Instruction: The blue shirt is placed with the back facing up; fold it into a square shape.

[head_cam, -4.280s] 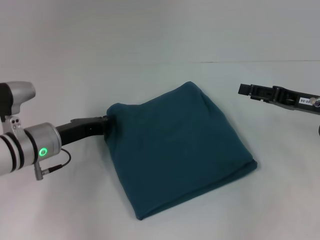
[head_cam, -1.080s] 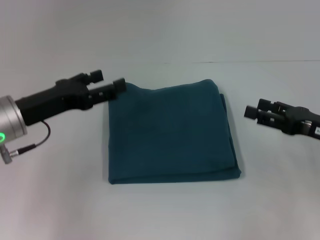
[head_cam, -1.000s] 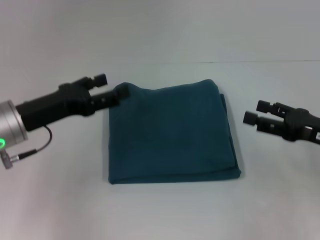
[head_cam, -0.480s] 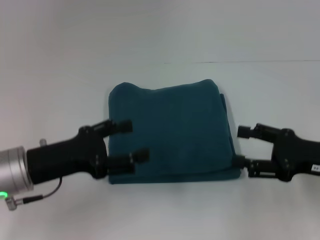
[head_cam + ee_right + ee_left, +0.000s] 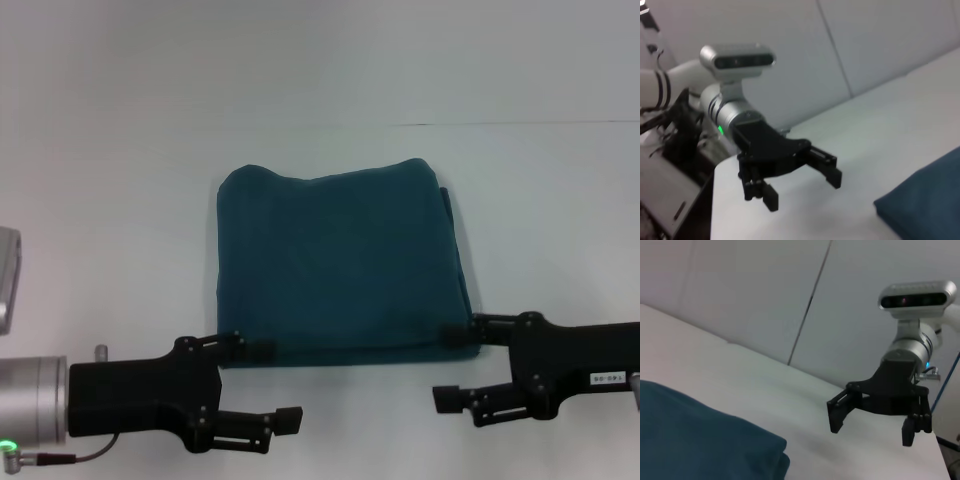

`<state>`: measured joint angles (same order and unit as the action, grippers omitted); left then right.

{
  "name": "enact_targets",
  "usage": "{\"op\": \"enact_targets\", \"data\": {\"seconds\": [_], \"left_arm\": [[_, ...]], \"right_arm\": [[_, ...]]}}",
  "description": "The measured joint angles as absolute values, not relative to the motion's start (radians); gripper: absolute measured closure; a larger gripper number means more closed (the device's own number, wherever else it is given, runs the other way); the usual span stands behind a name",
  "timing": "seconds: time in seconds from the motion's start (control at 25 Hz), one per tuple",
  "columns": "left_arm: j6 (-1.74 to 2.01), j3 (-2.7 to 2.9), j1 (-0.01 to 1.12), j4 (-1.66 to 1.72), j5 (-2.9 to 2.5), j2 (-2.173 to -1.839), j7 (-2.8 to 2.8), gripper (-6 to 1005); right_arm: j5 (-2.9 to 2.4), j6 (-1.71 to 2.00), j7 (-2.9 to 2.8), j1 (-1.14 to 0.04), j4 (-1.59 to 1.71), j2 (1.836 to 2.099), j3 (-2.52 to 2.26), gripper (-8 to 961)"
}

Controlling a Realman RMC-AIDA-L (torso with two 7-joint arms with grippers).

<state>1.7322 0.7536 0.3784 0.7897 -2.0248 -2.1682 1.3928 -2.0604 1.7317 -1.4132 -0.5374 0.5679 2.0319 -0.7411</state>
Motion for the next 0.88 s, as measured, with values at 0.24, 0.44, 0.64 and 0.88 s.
{"op": "enact_targets", "data": {"seconds": [0.24, 0.44, 0.64, 0.88], "left_arm": [[1.744, 0.749, 0.377, 0.791, -2.041, -2.169, 1.392, 65], [1.746, 0.749, 0.377, 0.792, -2.046, -2.169, 1.393, 65], [1.751, 0.748, 0.378, 0.792, -2.046, -2.168, 1.393, 65], [1.758, 0.748, 0.380, 0.792, -2.046, -2.167, 1.393, 65]], "right_arm": [[-2.078, 1.729, -1.425, -0.551, 0.568, 2.038, -0.749, 29], [-2.079, 1.732, -1.437, -0.550, 0.568, 2.039, -0.748, 29], [-2.080, 1.731, -1.442, -0.545, 0.568, 2.038, -0.749, 29], [-2.081, 1.731, -1.442, -0.540, 0.568, 2.037, -0.749, 29]]}}
